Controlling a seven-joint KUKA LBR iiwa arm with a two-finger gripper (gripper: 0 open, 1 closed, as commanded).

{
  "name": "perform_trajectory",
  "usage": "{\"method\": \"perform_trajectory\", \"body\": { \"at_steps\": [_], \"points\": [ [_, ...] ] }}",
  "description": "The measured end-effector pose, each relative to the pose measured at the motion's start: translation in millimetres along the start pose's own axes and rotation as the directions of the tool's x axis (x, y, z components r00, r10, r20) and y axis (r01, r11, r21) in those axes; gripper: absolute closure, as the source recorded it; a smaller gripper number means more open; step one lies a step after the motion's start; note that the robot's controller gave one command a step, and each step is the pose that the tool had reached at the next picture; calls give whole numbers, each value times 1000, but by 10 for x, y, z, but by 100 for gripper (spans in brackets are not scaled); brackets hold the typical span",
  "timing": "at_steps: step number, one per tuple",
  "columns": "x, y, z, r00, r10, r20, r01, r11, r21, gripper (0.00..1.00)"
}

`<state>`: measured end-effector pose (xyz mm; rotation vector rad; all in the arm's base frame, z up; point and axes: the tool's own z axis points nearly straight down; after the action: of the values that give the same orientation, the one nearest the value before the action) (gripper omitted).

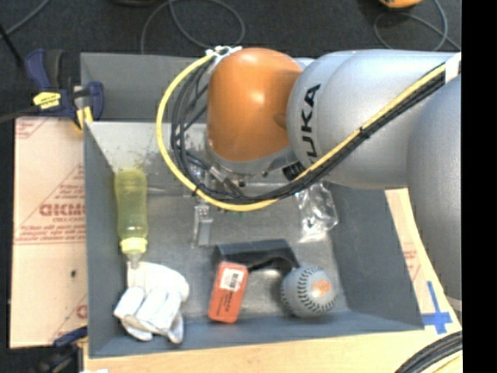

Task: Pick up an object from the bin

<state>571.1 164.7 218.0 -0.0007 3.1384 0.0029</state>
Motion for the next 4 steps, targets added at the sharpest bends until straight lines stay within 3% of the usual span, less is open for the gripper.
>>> {"method": "perform_trajectory", "body": {
  "at_steps": [1,2,3,4],
  "points": [
    [125,117,364,995,-99,2,99,995,1,0],
    [539,295,536,921,-389,-1,389,921,1,0],
    [665,522,706,809,-588,2,588,809,2,0],
    [778,485,1430,775,-632,6,632,775,1,0]
  ]
}}
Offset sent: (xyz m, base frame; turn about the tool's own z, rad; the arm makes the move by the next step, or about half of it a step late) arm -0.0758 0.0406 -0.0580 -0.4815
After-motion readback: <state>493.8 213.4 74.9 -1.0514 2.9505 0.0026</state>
